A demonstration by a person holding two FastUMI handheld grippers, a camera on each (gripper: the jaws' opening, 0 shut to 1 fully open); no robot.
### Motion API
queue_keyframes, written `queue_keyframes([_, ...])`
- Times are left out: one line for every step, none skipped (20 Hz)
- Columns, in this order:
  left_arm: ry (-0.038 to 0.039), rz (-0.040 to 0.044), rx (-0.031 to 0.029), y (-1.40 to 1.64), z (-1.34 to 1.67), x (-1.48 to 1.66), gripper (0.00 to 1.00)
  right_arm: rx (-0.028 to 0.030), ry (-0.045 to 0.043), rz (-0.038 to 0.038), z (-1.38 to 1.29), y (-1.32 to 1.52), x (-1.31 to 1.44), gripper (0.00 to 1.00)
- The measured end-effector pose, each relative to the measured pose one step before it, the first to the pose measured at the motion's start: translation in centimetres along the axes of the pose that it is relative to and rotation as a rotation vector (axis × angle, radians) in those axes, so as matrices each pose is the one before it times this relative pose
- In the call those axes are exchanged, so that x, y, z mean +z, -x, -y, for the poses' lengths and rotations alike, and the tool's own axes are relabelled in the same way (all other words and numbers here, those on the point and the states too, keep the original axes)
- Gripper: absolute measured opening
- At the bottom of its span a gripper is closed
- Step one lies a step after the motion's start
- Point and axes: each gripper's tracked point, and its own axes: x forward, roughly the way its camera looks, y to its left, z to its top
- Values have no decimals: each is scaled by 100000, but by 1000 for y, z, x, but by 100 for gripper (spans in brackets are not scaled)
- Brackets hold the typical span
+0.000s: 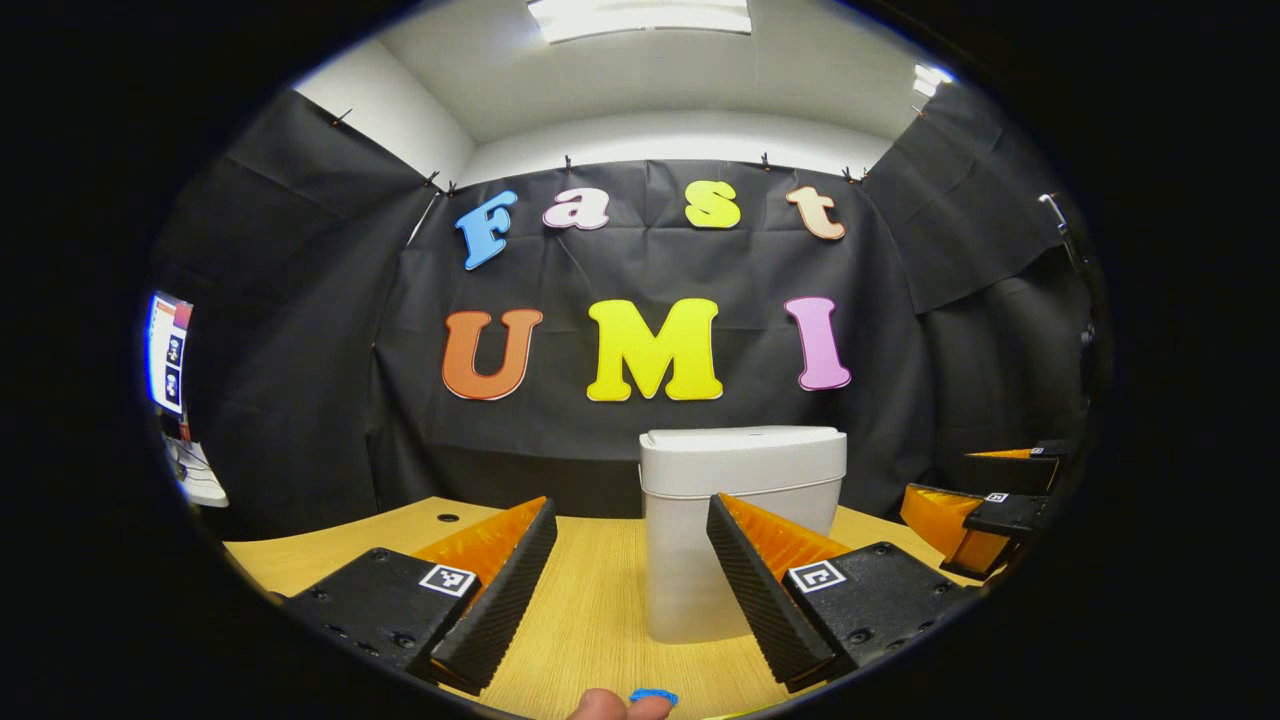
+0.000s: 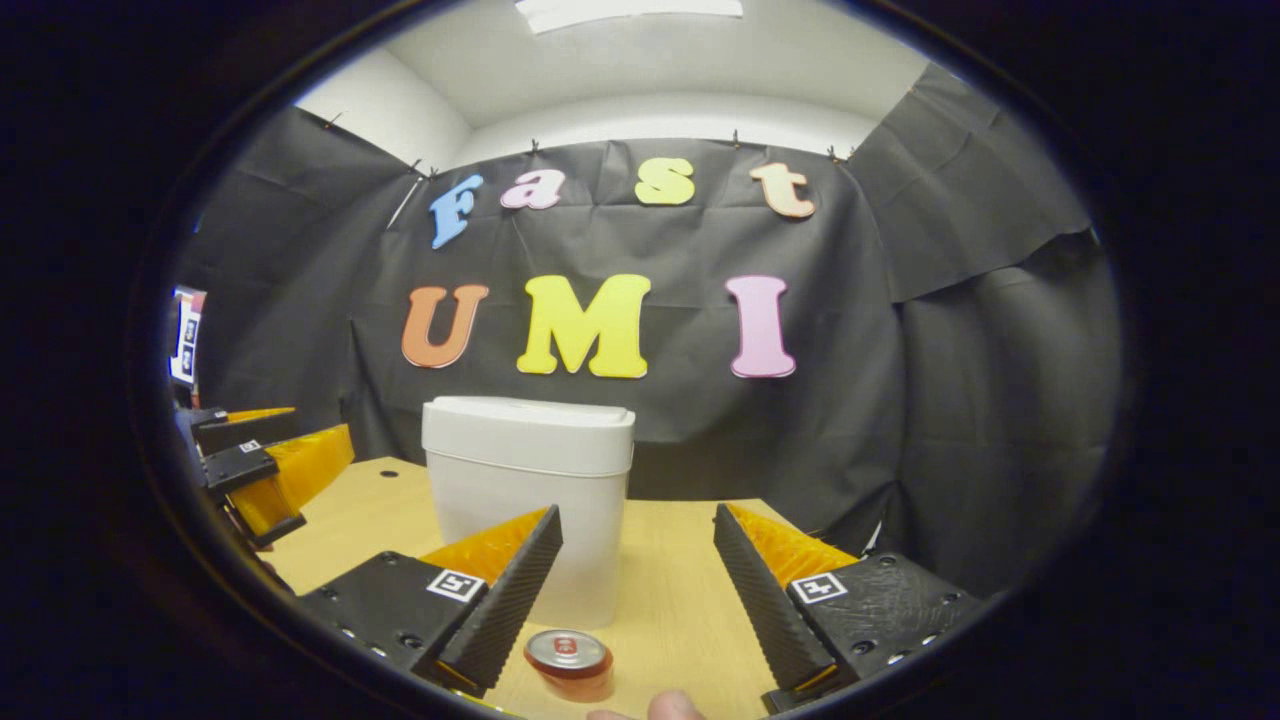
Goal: Press the lid of the desktop garbage bin to open it, pick up the crumpled paper on the desktop and throw it into the bin, then pick up the pop can on the desktop and drop it into the bin, and finally close the garbage bin lid.
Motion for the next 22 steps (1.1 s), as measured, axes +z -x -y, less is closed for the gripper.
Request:
queue_keyframes([-182, -143, -290, 57, 169, -68, 97, -169, 35, -230, 41, -9, -48, 95])
queue_keyframes([-534, 154, -86, 46, 68, 25, 97, -254, -14, -16, 157, -36, 6, 95])
queue_keyframes([-373, 383, -119, -51, 50, 149, 97, -92, -261, -82, 90, -1, -59, 95])
queue_keyframes([128, 453, -438, -13, 105, 77, 97, -57, -365, -101, 39, 14, 5, 95])
queue_keyframes([461, -83, -533, -56, 83, -120, 97, 90, -37, -59, -27, 39, -23, 95])
queue_keyframes([396, -422, -413, -137, 135, -165, 97, -201, 191, -51, 41, 21, 55, 95])
queue_keyframes([-131, -235, 30, 171, -19, -138, 97, -38, 131, 92, -17, 21, 25, 95])
queue_keyframes([-504, -38, 84, -42, -69, -15, 97, 66, -102, 173, 57, -13, 109, 92])
queue_keyframes([-376, 84, 348, -159, -22, 121, 97, 193, -66, 189, -85, 44, 82, 92])
queue_keyframes([90, -126, 481, -25, -131, -78, 97, 313, -28, 282, -97, 22, 139, 95])
queue_keyframes([584, -140, 110, 25, -97, -100, 97, 284, 247, -27, -68, -6, 77, 95])
queue_keyframes([574, -395, 132, 2, 9, -69, 97, 490, 518, 82, -129, -94, 211, 95])
queue_keyframes([343, -224, 123, 22, -175, -91, 97, 355, 203, 218, 17, -96, 249, 95])
queue_keyframes([60, 17, 32, 6, 11, 50, 97, 229, -150, 482, 29, -121, 322, 97])
queue_keyframes([-61, -83, 158, 5, -140, -18, 97, 286, -146, 309, -79, -125, 310, 98])
queue_keyframes([-96, 25, 122, 4, -113, -33, 97, 276, 607, -71, -26, -134, 207, 95])
queue_keyframes([-89, -26, -62, -49, -29, -24, 97, 306, 914, -39, -24, -184, 202, 97])
queue_keyframes([31, 23, -102, 23, 66, 109, 97, 476, 238, 275, 56, -180, 486, 95])
queue_keyframes([77, -71, -57, -67, -72, -23, 97, 1339, -432, -132, -168, -275, 501, 95])
queue_keyframes([194, -46, -25, -29, -73, 47, 97, 2612, -850, -564, -480, -367, 560, 95])
queue_keyframes([126, -52, 77, 4, -75, -116, 97, 2499, -941, -1100, -378, -288, 588, 95])
queue_keyframes([26, -321, -10, -122, 16, -55, 97, 1603, -797, -904, -163, -551, 559, 95])
